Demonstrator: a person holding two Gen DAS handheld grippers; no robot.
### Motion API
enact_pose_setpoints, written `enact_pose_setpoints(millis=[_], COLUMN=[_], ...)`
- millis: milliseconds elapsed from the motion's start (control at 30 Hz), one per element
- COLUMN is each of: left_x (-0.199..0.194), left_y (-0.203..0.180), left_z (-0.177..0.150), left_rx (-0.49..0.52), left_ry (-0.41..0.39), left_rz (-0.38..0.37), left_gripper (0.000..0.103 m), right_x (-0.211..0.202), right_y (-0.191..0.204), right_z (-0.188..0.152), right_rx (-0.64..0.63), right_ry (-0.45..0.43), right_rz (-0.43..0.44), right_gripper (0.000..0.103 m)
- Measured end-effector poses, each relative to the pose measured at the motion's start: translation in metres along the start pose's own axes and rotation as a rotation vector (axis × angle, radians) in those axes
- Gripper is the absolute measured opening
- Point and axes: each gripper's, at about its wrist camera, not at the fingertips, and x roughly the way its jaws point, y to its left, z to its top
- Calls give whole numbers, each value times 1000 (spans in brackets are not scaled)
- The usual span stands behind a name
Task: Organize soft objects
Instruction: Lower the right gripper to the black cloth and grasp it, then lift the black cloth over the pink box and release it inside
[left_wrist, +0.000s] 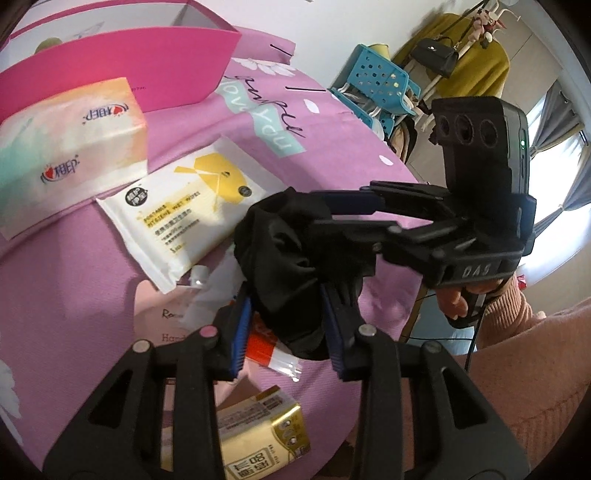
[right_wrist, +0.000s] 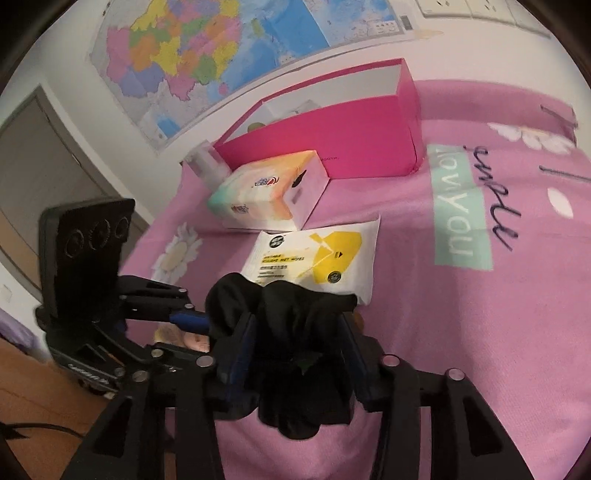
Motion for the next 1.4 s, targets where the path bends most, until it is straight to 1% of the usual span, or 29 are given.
enact_pose_setpoints(millis=[67,133,167,200,233,300,333,467,567,667,700,733,767,800,833,867,900,933,967,1000,1033,1067,1133,1233,1267,1300,1333,1367,1400], left_x=[0,0,0,0,0,-3,-5,-19,-30,-44,-47,-48,-49,-48,-49,-49,-48,-47,-44,-42,-40,-37,-33,-28,-27,-24,-22,-19,-15], left_y=[-1,-1,-1,-2,-3,-5,-6,-15,-19,-19,-19,-18,-16,-13,-10,-7,-4,-1,0,2,3,5,7,10,11,10,9,8,6], left_z=[0,0,1,1,2,5,8,23,38,56,63,66,68,69,67,63,60,55,50,43,38,31,22,11,8,5,4,3,4], left_rx=[0,0,0,2,5,12,17,58,85,98,107,111,109,103,94,87,82,78,76,74,73,71,62,42,37,33,31,32,34], left_ry=[-2,-1,-2,-3,-5,-18,-27,-78,-119,-167,-183,-186,-182,-176,-178,-170,-159,-144,-128,-116,-105,-84,-54,-23,-15,-5,-1,4,11], left_rz=[1,2,0,-5,-8,-15,-20,-28,-16,-25,-16,-5,3,10,15,9,4,-3,-11,-6,-2,-2,-2,-10,-19,-36,-41,-46,-50], left_gripper=[38,38,37,33,30,29,28,28,28,28,28,28,28,28,28,28,29,34,37,39,40,40,41,44,45,46,46,46,46], right_x=[5,8,9,10,9,3,-3,-20,-32,-44,-47,-49,-49,-48,-47,-45,-42,-36,-31,-25,-16,-11,5,19,21,23,24,24,24], right_y=[2,5,5,5,4,2,2,4,6,10,10,11,12,12,9,4,1,-1,-2,-2,-1,1,6,11,14,15,15,12,12], right_z=[1,3,4,4,4,5,6,15,29,47,53,60,65,67,67,64,61,53,48,42,34,30,22,18,17,16,16,17,17], right_rx=[-18,-43,-52,-54,-49,-43,-29,-17,-21,-37,-44,-58,-66,-70,-68,-56,-50,-51,-55,-59,-64,-68,-98,-127,-143,-156,-157,-149,-145], right_ry=[6,7,13,19,14,-7,-25,-80,-129,-182,-193,-202,-202,-195,-183,-162,-142,-109,-86,-64,-23,-2,49,71,65,64,67,67,67], right_rz=[3,-14,-29,-34,-23,2,25,41,55,68,73,70,50,40,44,47,42,33,27,23,42,48,42,19,2,-8,-5,4,5], right_gripper=[47,39,22,9,9,5,5,5,5,5,5,5,5,8,8,20,41,53,65,65,65,64,64,64,55,37,29,15,11])
